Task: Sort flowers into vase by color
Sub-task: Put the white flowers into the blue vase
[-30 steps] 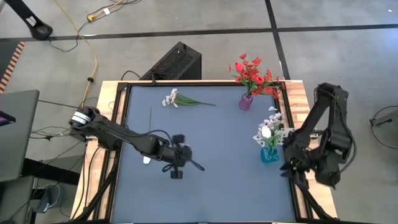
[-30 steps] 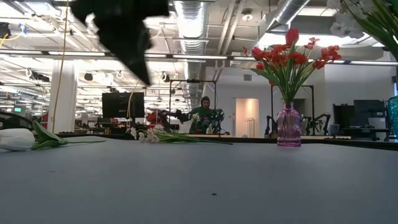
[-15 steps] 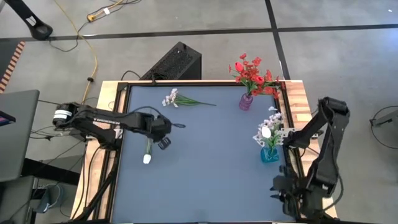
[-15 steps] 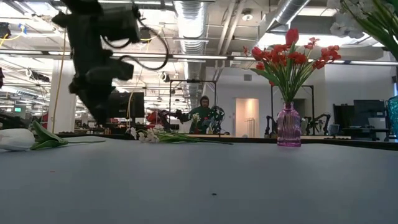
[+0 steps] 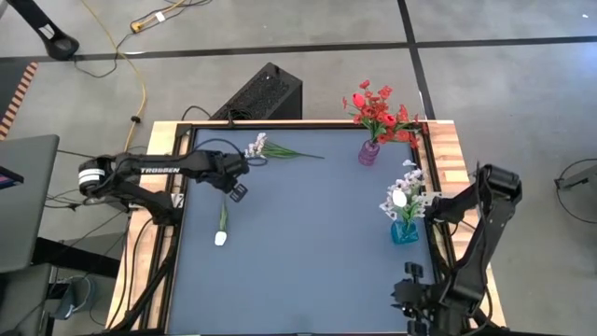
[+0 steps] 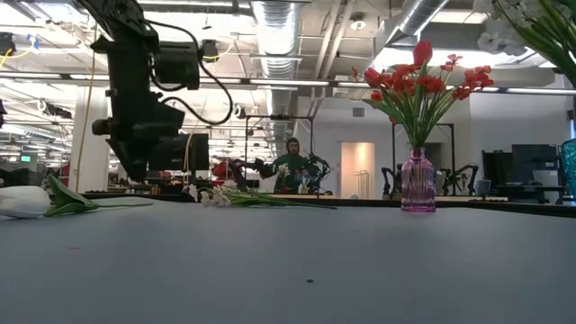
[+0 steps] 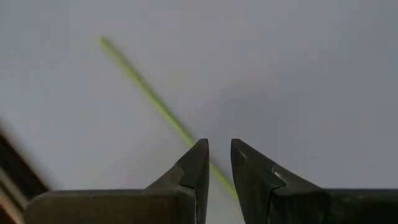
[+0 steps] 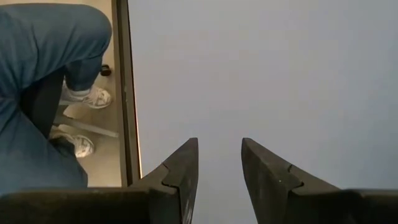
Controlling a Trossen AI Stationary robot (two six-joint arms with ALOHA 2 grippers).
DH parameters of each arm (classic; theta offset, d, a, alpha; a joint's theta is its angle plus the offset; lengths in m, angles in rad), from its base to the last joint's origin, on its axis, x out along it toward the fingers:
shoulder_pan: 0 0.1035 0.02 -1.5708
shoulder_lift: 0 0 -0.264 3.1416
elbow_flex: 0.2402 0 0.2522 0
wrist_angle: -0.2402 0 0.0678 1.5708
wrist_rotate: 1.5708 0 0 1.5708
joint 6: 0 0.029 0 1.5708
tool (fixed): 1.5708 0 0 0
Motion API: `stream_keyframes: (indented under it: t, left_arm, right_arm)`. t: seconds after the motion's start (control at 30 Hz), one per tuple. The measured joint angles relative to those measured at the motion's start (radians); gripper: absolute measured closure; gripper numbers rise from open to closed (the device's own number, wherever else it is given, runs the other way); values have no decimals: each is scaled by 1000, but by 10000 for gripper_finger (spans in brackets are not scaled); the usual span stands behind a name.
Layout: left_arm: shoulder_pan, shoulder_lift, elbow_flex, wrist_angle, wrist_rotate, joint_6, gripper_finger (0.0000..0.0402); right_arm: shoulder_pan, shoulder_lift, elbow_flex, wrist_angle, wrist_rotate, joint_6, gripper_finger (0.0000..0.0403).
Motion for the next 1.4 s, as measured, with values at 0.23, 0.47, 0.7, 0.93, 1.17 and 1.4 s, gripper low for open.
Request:
stream_keyframes:
  t: [0.23,0.47,0.7,0.93,1.17,1.4]
  left_arm:
    - [117,0,0,85,25,99,341]
    - [127,41,26,503,174,325,287]
    - [122,349,337,429,209,658,220]
    - [123,626,702,286,172,970,201]
    - [137,825,836,205,94,1174,200]
    - [168,882,893,122,128,1166,200]
  right_arm:
    - [-10,8,0,9,0,-23,255]
    - [-44,8,0,15,13,-73,255]
    - [-90,8,0,60,15,-75,255]
    - [-117,8,0,140,34,-71,255]
    - [-109,8,0,178,68,-76,255]
    - [-91,8,0,176,70,-80,255]
